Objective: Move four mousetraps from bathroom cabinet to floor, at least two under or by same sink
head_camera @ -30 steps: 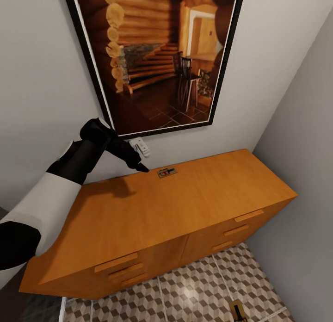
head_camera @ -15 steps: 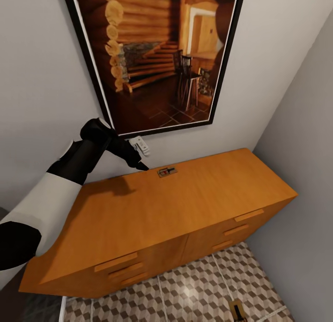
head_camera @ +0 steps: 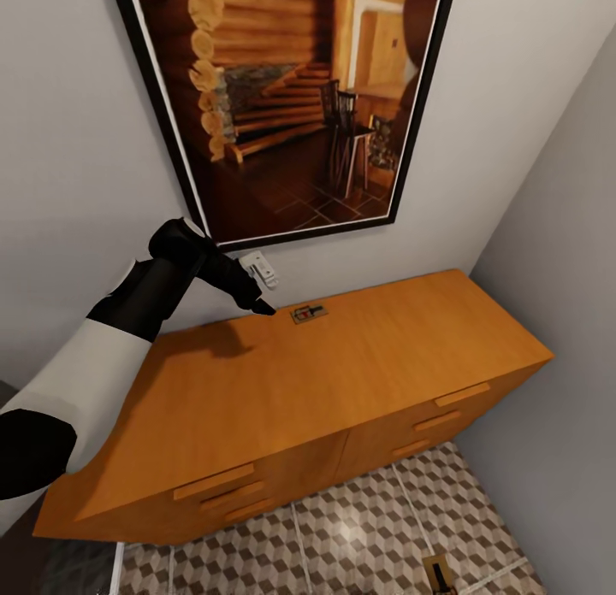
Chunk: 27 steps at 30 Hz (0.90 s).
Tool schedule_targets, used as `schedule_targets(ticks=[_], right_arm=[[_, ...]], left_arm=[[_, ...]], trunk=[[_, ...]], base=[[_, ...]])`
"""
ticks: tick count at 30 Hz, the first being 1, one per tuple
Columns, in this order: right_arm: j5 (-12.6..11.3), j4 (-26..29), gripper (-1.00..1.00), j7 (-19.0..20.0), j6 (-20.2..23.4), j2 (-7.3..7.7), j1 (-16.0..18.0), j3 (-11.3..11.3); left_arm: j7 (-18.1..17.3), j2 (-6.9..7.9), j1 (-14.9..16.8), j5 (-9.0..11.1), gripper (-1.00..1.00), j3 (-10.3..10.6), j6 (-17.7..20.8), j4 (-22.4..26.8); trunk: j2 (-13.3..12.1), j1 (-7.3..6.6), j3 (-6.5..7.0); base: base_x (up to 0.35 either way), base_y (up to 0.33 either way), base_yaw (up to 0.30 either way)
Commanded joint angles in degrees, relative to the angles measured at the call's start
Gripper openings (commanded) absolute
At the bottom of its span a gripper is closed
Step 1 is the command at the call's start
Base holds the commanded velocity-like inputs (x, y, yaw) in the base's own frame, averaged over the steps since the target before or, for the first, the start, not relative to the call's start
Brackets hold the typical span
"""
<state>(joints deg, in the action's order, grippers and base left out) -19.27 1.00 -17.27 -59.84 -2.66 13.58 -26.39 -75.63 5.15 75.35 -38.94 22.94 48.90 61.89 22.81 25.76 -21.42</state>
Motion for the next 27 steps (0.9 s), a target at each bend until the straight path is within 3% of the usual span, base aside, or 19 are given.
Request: schedule_targets(ticks=[1,14,27], right_arm=[[-0.41,-0.04,-1.00,-0.22,-0.16,-0.01,0.04,-0.50],[-0.40,-0.04,-1.00,-0.22,-0.16,-0.06,0.04,-0.50],[-0.41,-0.04,-1.00,-0.22,-0.16,-0.06,0.04,-0.50]], left_arm=[[-0.49,0.04,0.06,-0.43,1.00,0.09,0.54,0.08],[-0.49,-0.05,0.06,-0.43,1.00,0.09,0.57,0.04],[-0.49,-0.05,-0.04,-0.35,1.00,0.09,0.58,-0.03]], trunk=[[0.10,0.03,-0.18],[0.10,0.03,-0.98],[0.10,0.03,-1.00]], base=[[0.000,0.000,0.000],[0.125,-0.093,0.000],[0.017,-0.011,0.000]])
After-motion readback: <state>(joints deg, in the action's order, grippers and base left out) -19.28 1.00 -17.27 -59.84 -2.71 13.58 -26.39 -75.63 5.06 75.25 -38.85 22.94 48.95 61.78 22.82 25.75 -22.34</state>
